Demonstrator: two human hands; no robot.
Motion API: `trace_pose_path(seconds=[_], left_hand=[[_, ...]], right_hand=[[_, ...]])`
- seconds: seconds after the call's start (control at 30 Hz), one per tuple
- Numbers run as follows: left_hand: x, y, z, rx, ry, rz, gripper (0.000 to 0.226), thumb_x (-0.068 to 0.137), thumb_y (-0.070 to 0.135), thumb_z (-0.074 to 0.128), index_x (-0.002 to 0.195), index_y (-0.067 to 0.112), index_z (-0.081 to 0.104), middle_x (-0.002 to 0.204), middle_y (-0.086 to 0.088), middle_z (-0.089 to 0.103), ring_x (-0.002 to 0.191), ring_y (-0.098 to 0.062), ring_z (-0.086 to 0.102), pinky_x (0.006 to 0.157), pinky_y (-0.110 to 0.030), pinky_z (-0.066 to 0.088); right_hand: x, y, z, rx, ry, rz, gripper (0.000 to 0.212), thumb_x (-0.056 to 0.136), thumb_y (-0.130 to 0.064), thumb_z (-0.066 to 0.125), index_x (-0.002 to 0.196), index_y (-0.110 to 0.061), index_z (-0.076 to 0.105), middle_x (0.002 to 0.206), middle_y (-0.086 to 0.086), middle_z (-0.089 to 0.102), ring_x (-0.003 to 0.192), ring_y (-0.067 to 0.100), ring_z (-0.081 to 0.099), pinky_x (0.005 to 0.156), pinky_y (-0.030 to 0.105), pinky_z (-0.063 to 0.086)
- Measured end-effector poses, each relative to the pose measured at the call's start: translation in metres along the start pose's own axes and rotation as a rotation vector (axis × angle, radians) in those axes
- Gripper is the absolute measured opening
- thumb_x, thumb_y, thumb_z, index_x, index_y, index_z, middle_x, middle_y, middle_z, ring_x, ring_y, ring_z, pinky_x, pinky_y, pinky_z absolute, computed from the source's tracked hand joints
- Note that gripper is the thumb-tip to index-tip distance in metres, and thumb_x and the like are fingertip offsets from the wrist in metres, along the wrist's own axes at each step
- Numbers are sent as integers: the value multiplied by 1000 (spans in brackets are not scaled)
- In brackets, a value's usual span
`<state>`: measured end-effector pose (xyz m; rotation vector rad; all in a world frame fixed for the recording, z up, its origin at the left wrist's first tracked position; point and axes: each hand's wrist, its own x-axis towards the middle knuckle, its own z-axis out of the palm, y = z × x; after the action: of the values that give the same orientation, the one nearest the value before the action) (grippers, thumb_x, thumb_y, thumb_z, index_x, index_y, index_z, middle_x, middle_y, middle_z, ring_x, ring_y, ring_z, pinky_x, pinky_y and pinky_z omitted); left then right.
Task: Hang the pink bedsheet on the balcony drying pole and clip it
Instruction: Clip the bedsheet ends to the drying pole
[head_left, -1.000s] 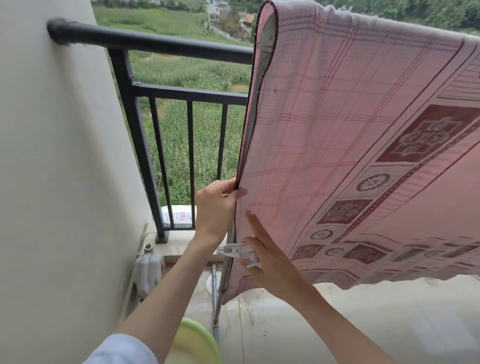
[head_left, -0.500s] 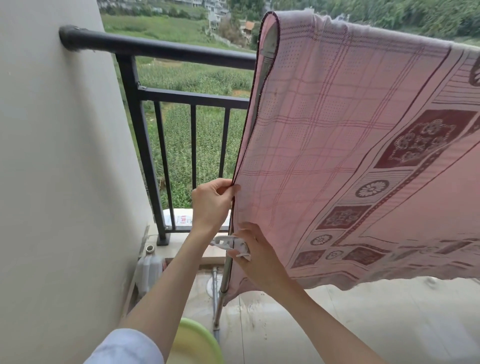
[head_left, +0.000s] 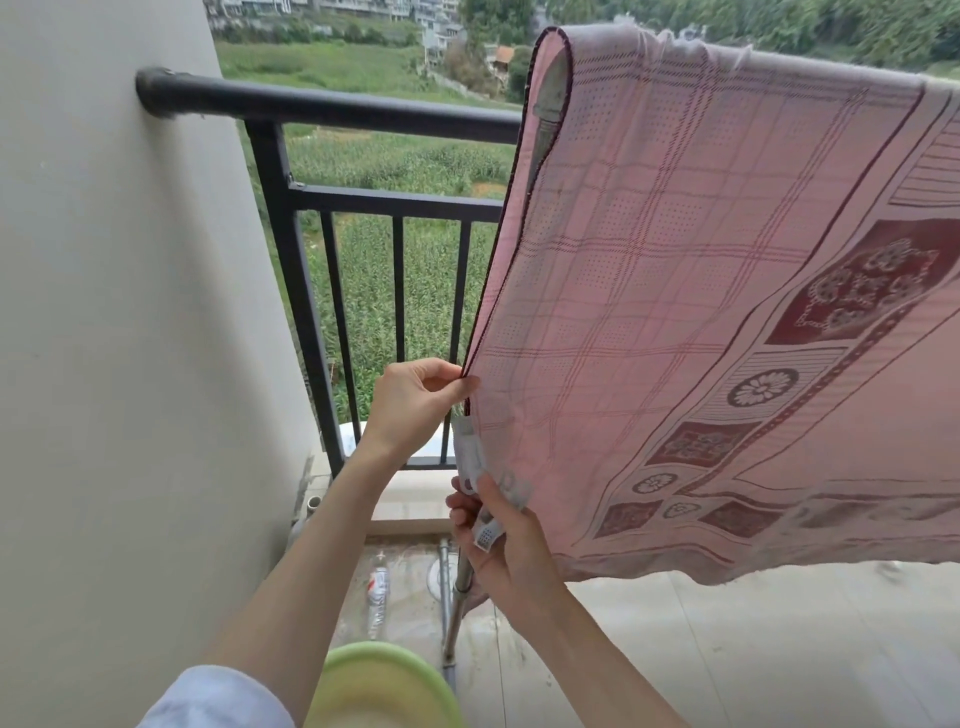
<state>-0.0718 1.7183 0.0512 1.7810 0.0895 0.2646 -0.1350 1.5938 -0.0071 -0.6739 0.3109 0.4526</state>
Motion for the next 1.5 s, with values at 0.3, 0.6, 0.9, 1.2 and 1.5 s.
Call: trace_pose_path(seconds=[0.3, 0.6, 0.9, 1.2, 1.5], left_hand=[[-11, -6, 4, -179, -17, 88, 14, 78, 9, 68, 92, 10, 70, 80, -7, 71, 73, -10, 67, 71, -21, 55], [-15, -6, 9, -178, 7, 179, 24, 81, 0, 64, 98, 17, 68, 76, -22, 60, 71, -23, 52, 70, -43, 47], [-9, -4, 1, -187, -39, 39, 6, 77, 11, 70, 83, 10, 70, 72, 0, 71, 63, -3, 64, 64, -13, 52], [-13, -2, 4, -101, 35, 15, 5, 77, 22, 73, 75, 18, 70, 70, 6, 72, 66, -1, 66, 65, -11, 51], [-22, 6, 6, 50, 111, 24, 12, 75, 34, 73, 68, 28, 66, 98, 12, 53, 109, -22, 51, 95, -44, 45]], right_hand=[[-17, -25, 27, 38, -122, -5, 29, 74, -22, 63, 86, 4, 59, 59, 7, 56, 40, 8, 46, 37, 16, 38], [-19, -32, 54, 235, -137, 132, 25, 78, -17, 58, 81, 8, 59, 55, 8, 48, 36, 9, 41, 31, 16, 33], [-11, -2, 7, 117, 50, 66, 26, 70, -19, 63, 82, 3, 58, 54, 7, 52, 36, 8, 42, 33, 17, 32], [5, 16, 14, 199, -29, 65, 27, 73, -19, 62, 87, 3, 58, 58, 7, 51, 41, 9, 43, 37, 18, 36], [17, 13, 24, 264, -100, -3, 21, 77, -19, 61, 73, 0, 67, 60, 5, 54, 43, 9, 45, 40, 19, 40]])
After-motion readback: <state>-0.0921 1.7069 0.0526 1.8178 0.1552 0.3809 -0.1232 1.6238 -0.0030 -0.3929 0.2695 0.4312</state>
